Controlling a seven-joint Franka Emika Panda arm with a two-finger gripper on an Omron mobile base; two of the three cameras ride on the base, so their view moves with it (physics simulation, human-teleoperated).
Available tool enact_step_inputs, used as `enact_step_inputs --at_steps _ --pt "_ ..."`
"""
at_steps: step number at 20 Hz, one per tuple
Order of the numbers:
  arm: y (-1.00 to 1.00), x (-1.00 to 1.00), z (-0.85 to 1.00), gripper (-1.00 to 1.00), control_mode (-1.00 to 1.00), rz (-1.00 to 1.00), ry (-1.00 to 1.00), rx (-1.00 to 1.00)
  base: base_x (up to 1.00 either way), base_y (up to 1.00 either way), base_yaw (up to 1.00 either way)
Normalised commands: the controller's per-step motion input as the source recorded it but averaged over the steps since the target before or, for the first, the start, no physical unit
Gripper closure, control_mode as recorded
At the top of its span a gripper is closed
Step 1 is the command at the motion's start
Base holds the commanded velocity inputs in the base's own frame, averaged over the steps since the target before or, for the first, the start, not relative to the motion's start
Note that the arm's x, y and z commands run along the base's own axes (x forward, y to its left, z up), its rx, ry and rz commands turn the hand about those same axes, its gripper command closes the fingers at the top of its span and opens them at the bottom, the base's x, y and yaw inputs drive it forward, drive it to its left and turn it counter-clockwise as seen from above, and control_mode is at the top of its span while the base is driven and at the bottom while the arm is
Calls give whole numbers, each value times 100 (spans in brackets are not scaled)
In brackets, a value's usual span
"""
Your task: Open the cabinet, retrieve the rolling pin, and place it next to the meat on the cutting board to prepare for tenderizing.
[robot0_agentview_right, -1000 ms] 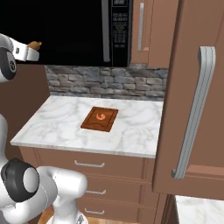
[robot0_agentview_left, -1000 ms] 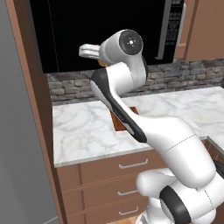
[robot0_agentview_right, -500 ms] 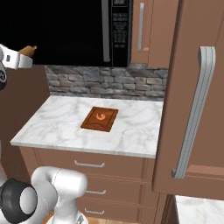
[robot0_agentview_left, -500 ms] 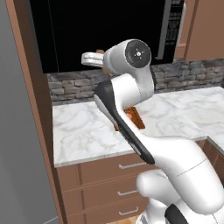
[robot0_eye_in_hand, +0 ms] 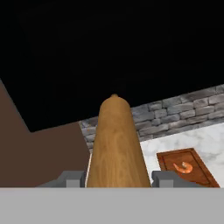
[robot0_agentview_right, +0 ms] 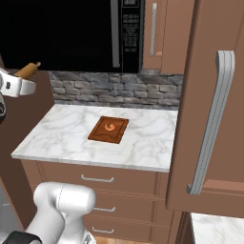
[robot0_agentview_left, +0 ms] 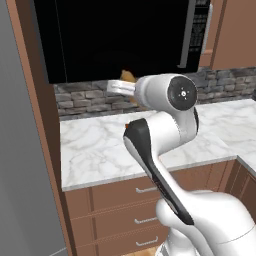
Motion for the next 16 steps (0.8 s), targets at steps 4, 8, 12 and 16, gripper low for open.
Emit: enact_step_inputs --at_steps 4,8,12,16 --pt "-48 0 -31 100 -100 -7 7 9 0 0 0" --pt "-54 0 -35 100 -100 -12 4 9 0 0 0" --pt "-64 0 -39 100 -100 -18 4 2 0 0 0" --pt "-56 0 -34 100 -100 -25 7 1 0 0 0"
